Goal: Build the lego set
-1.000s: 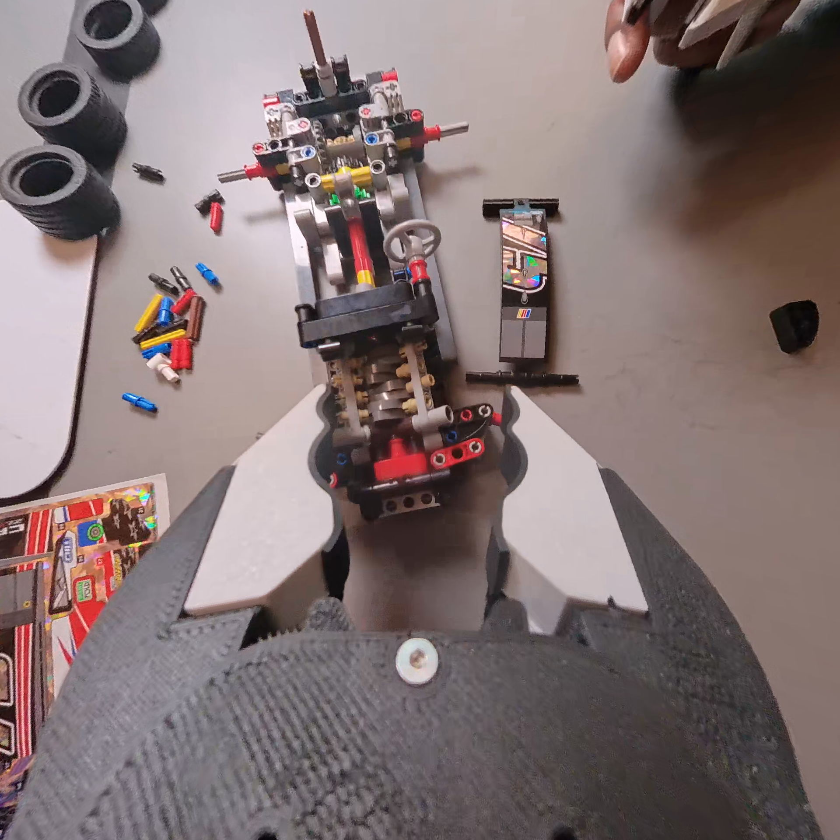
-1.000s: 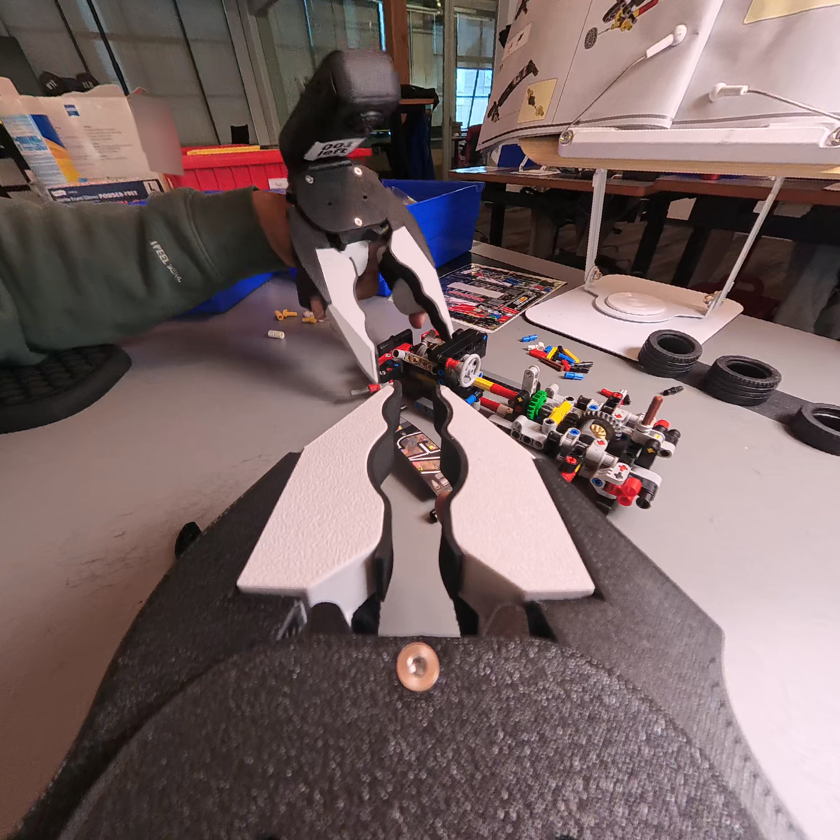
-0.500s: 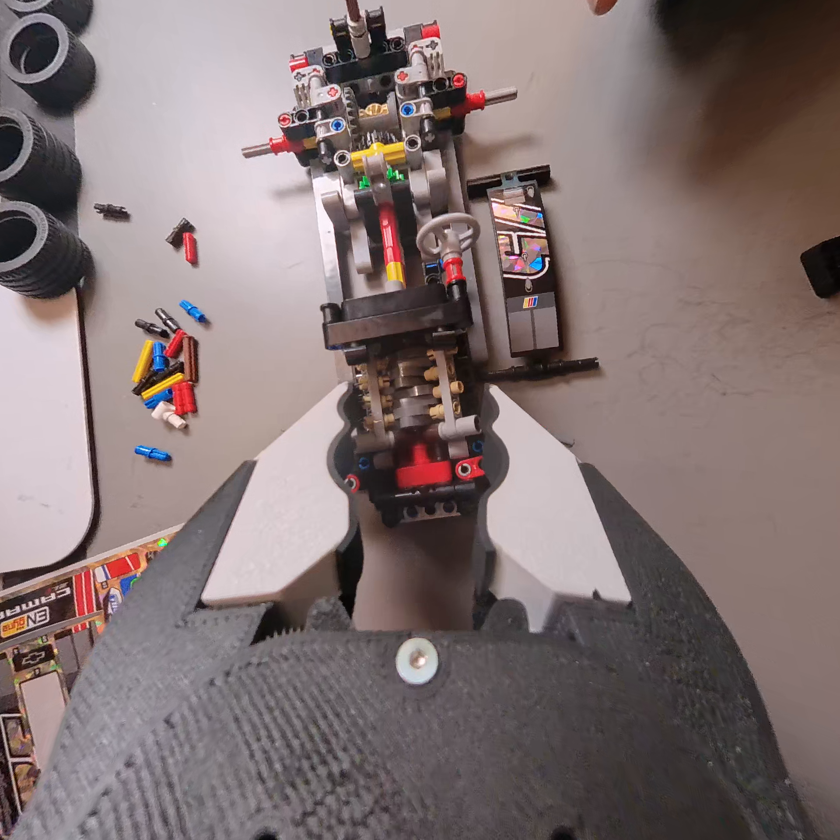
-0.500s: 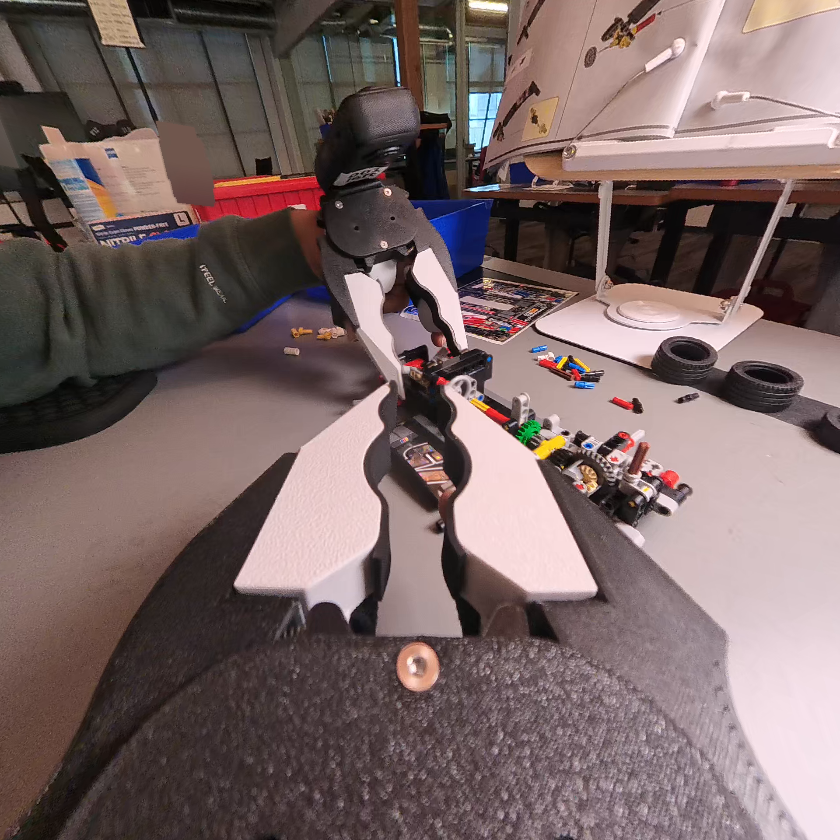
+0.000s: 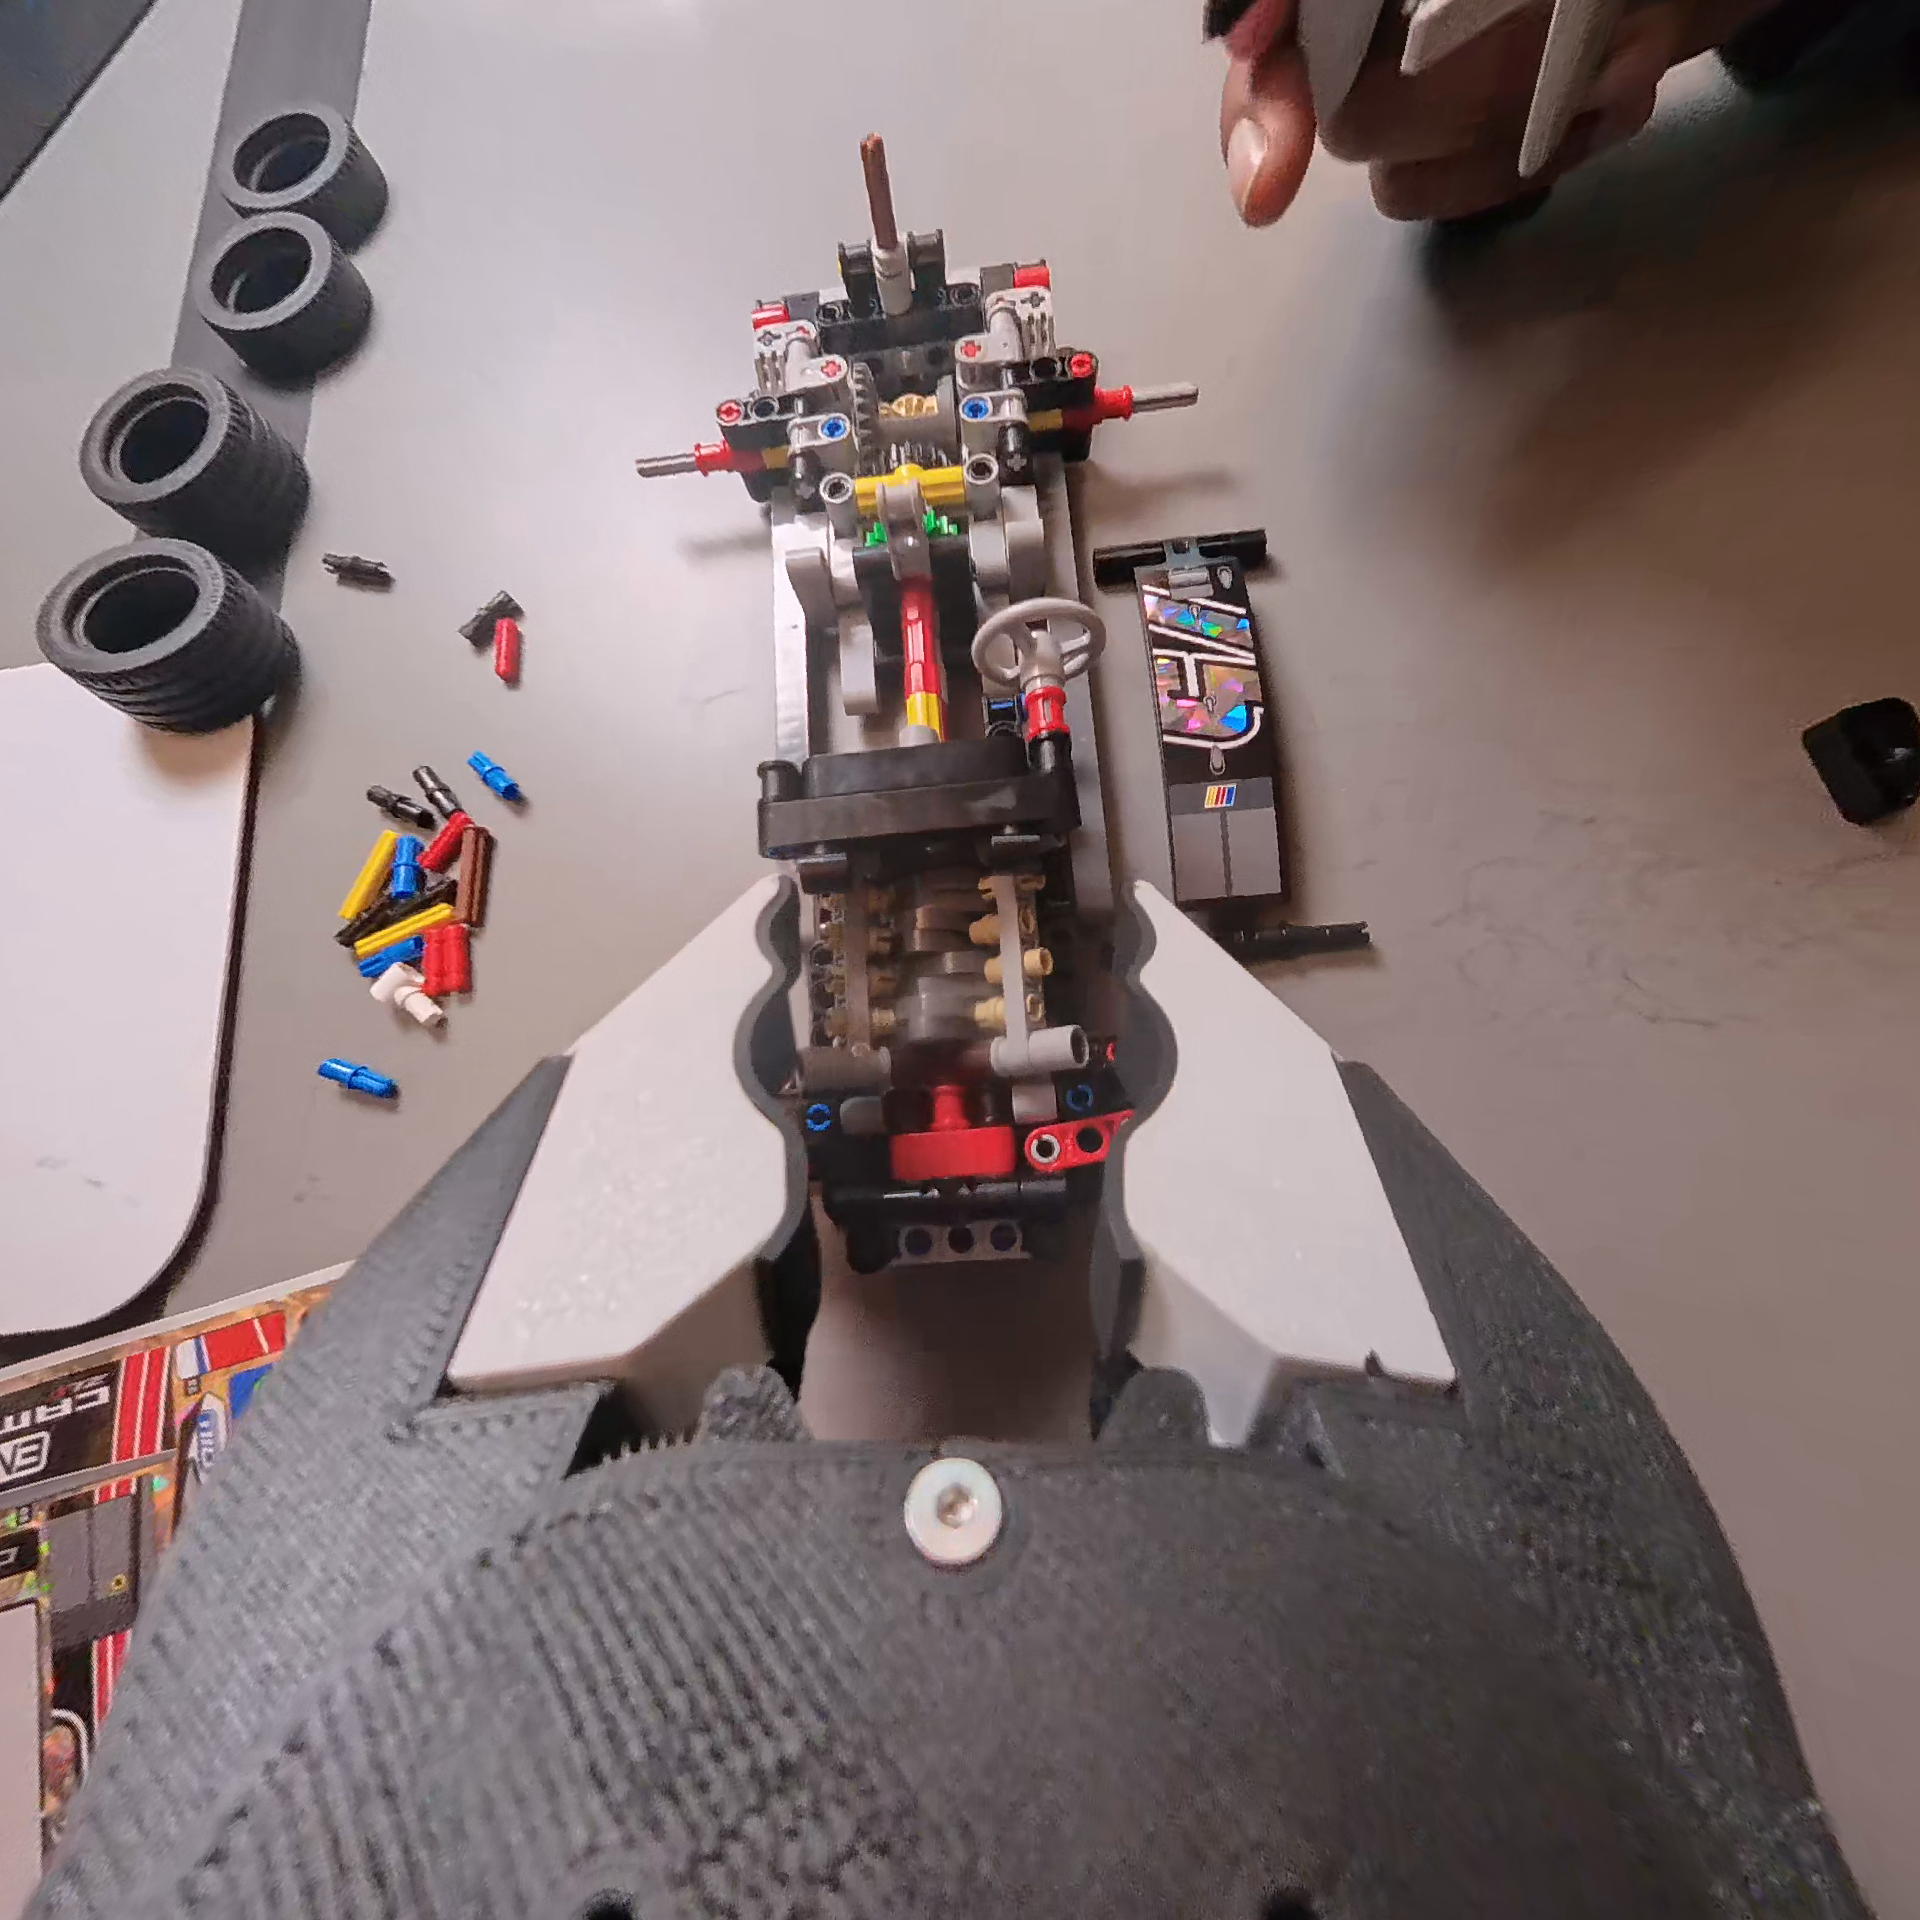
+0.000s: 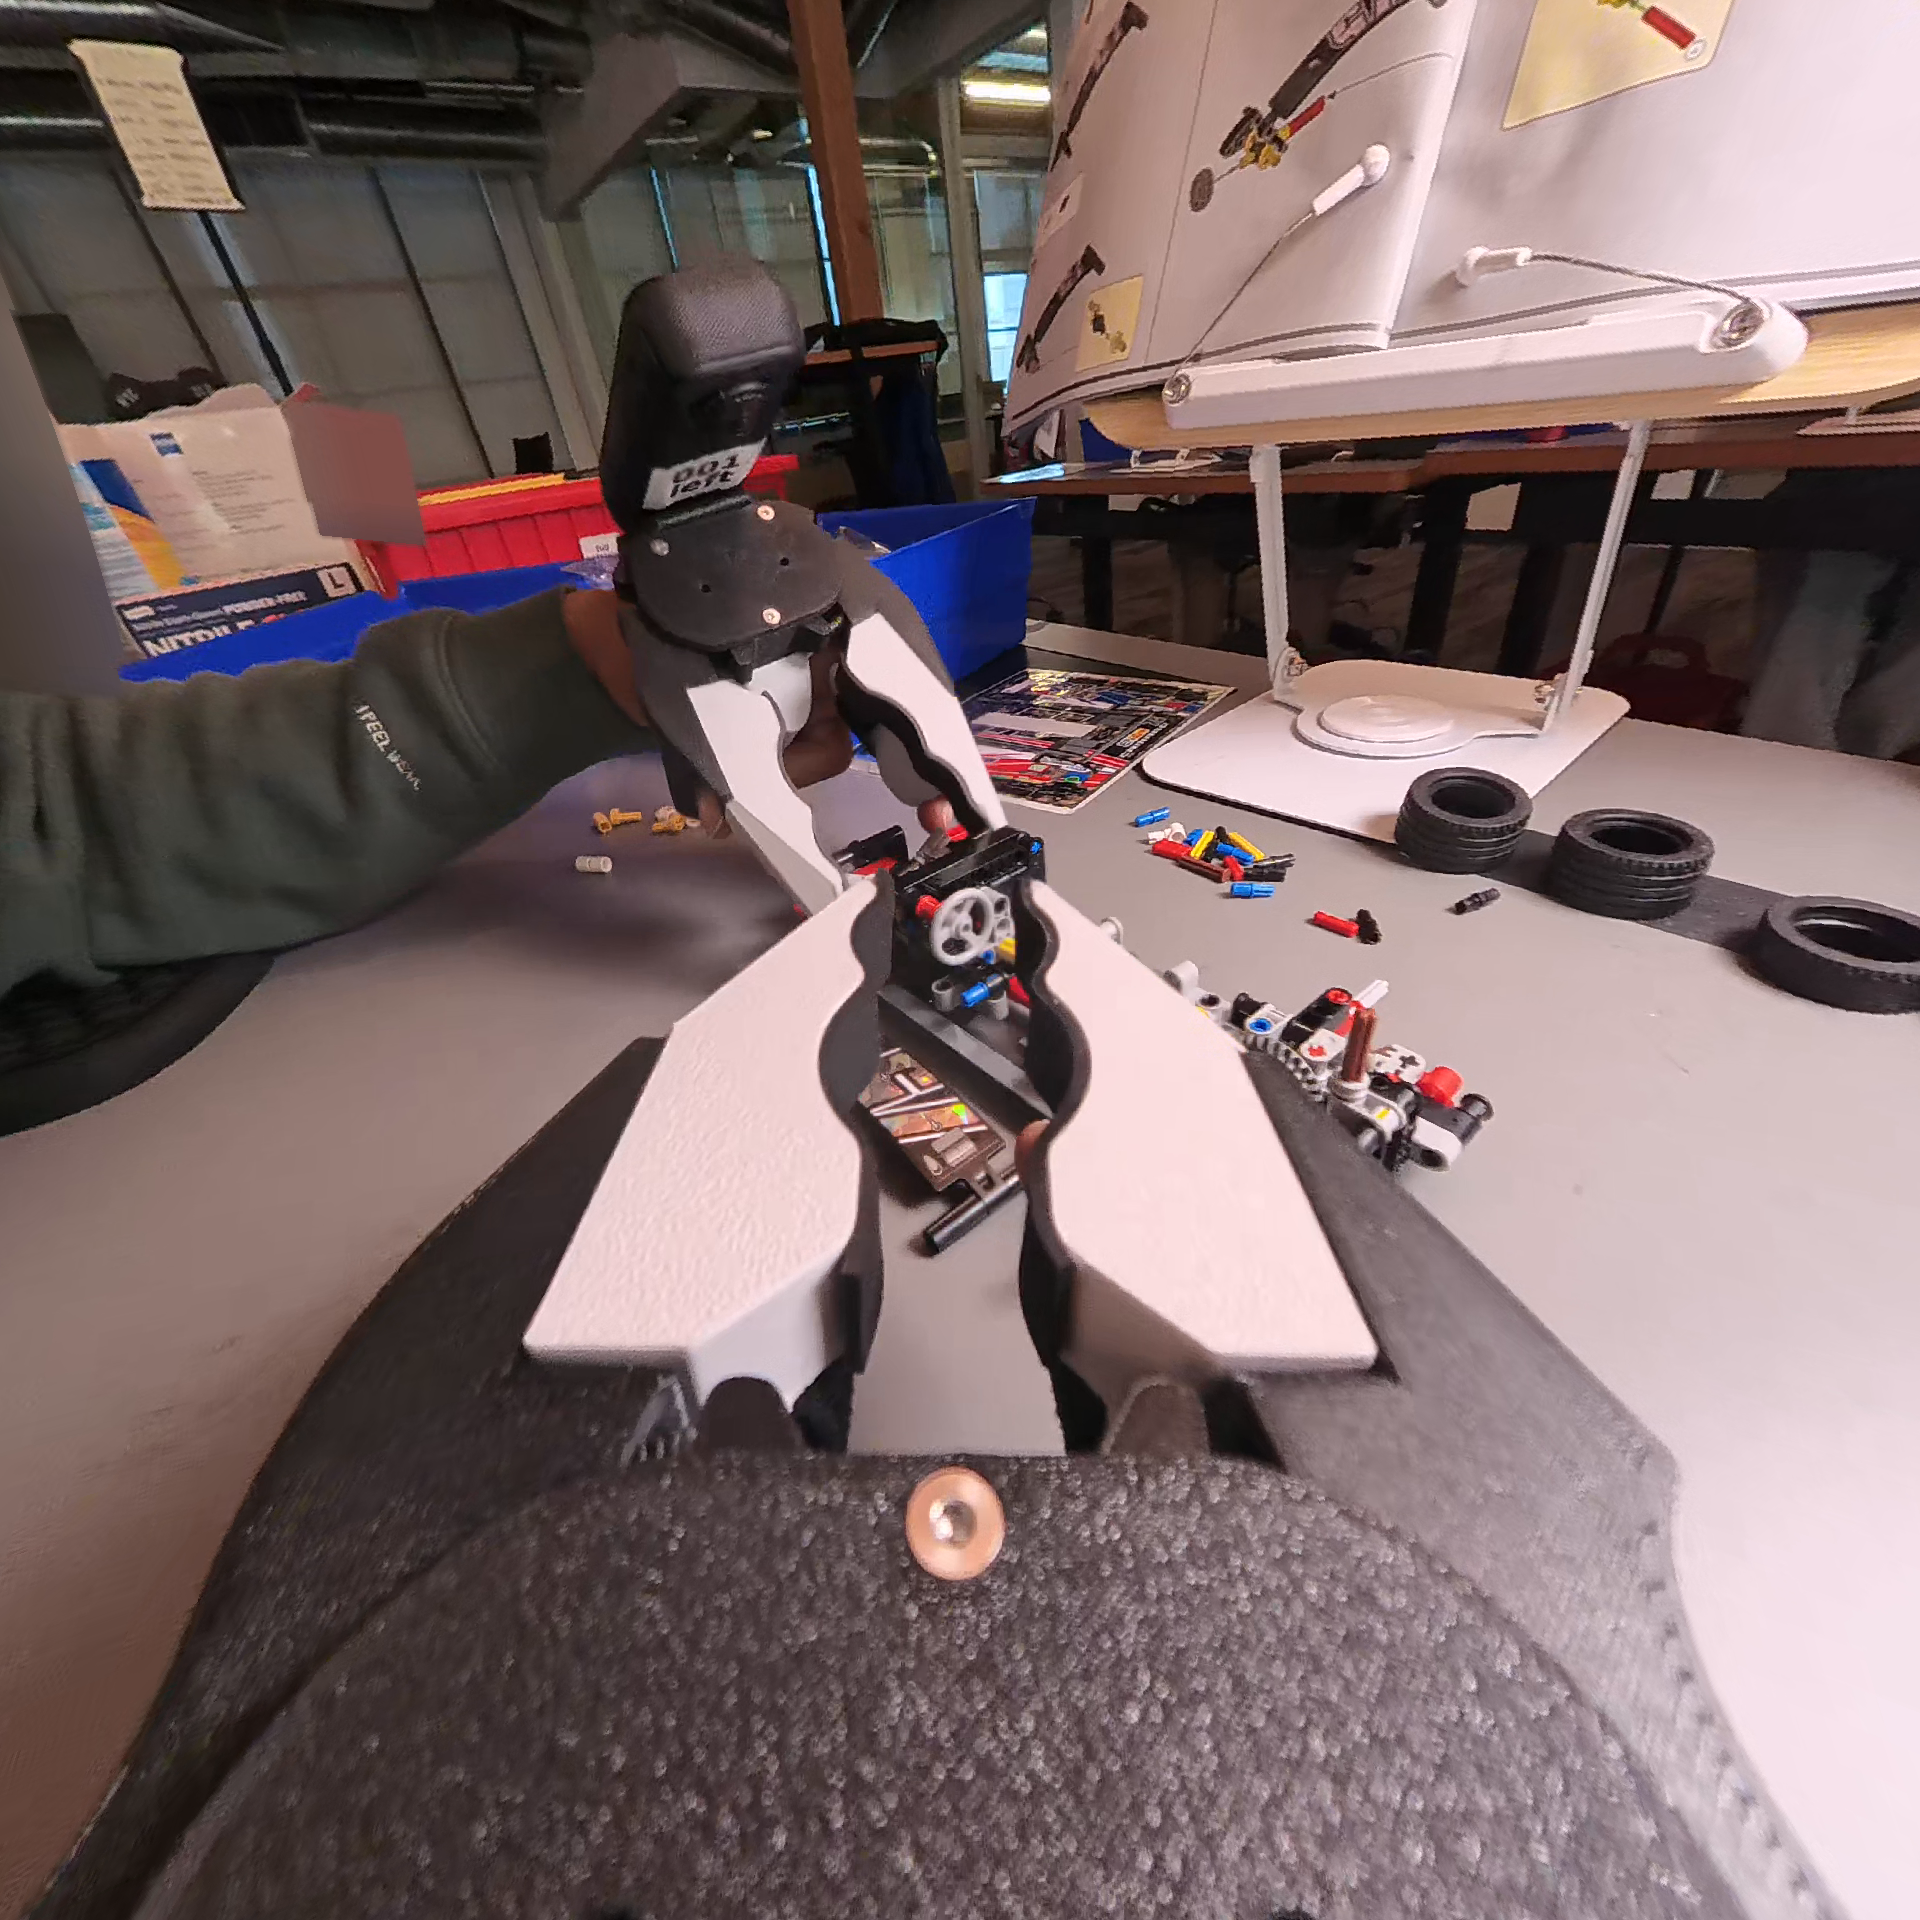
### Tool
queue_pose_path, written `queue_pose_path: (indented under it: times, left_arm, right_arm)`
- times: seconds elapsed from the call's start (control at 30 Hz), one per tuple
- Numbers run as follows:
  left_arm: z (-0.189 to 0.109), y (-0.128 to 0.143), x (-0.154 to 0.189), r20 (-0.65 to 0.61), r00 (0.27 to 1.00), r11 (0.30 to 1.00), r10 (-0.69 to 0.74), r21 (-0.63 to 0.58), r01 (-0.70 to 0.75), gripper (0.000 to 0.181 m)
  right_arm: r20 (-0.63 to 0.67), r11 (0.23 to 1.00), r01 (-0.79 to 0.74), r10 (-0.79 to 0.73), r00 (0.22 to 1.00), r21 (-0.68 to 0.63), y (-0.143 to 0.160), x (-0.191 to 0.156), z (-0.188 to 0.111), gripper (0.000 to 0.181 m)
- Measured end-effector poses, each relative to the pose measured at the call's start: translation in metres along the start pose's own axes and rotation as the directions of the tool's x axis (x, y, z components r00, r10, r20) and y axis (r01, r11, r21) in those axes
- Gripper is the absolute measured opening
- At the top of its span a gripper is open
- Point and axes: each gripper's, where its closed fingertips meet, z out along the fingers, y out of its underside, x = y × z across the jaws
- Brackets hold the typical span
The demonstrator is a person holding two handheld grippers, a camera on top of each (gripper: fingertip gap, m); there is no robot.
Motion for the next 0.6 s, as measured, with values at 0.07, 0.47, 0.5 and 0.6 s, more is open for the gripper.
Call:
queue_pose_path:
  times: [0.07, 0.47, 0.5, 0.6]
  left_arm:
    - [0.004, 0.003, -0.002, 0.021, 1.000, 1.000, 0.009, -0.017, -0.009, 0.056]
    - [-0.101, -0.054, -0.032, 0.201, 0.972, 0.936, -0.121, 0.349, 0.045, 0.054]
    - [-0.117, -0.055, -0.033, 0.215, 0.967, 0.930, -0.137, 0.363, 0.051, 0.054]
    - [-0.155, -0.039, -0.040, 0.353, 0.922, 0.950, -0.159, 0.307, 0.046, 0.041]
  right_arm:
    - [-0.005, 1.000, -0.008, 0.008, 1.000, 0.001, 0.000, 0.002, 0.000, 0.019]
    - [0.009, 0.998, 0.052, -0.052, 0.999, -0.030, 0.003, -0.010, 0.001, 0.019]
    - [0.016, 0.998, 0.047, -0.046, 0.999, -0.030, 0.003, -0.012, 0.000, 0.018]
    - [0.031, 0.999, 0.033, -0.032, 0.999, -0.013, -0.001, -0.017, -0.005, 0.018]
